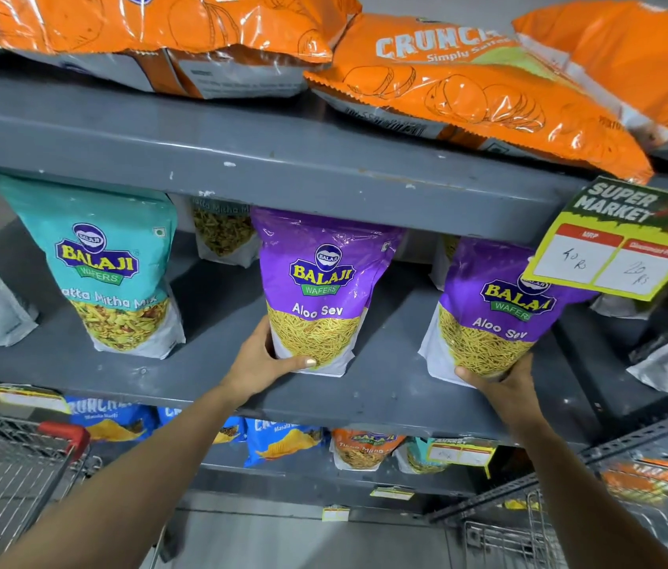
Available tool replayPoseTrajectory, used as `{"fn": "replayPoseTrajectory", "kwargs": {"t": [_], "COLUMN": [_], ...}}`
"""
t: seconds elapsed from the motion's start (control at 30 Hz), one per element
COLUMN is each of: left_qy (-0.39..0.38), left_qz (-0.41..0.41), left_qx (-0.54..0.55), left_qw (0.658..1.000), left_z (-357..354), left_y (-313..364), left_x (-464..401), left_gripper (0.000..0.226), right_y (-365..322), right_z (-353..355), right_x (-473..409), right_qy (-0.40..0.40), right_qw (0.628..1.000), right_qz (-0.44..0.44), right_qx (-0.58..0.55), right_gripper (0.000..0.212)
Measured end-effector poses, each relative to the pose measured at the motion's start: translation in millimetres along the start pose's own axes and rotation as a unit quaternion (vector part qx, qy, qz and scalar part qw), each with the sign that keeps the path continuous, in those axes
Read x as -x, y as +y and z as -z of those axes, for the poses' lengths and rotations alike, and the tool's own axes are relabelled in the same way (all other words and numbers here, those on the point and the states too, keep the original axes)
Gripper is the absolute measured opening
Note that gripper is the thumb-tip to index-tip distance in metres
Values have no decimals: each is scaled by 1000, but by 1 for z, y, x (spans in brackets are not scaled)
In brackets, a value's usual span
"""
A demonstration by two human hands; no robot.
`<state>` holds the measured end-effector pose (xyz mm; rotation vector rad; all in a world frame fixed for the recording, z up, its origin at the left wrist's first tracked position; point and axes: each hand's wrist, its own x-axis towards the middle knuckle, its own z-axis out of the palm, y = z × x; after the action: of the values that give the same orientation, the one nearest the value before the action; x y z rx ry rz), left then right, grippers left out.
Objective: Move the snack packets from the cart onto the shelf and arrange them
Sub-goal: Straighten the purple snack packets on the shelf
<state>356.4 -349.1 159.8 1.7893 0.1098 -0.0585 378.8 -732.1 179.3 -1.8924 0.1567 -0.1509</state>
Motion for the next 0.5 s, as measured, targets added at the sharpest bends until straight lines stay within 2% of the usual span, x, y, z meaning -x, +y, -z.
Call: {"fn": "replayPoseTrajectory", "kwargs": {"t": [0.17,0.3,0.5], "left_qy": [-4,-4,-1], "left_qz": [-4,-7,-5], "left_qx": [7,15,15], "left_qw": [1000,1000,1000], "left_z": [1,0,0], "left_y": [-2,-3,-2], "left_x": [-1,-1,0], "left_gripper": [85,86,78], "right_y": [-1,-2,-2], "right_z": [26,33,36], "right_x": [-21,-25,-22], "right_qy": [-108,-136,-147], "right_qw": [993,989,987], "right_qz": [-46,-58,-66], "right_qx": [17,10,5], "right_gripper": [110,97,95]}}
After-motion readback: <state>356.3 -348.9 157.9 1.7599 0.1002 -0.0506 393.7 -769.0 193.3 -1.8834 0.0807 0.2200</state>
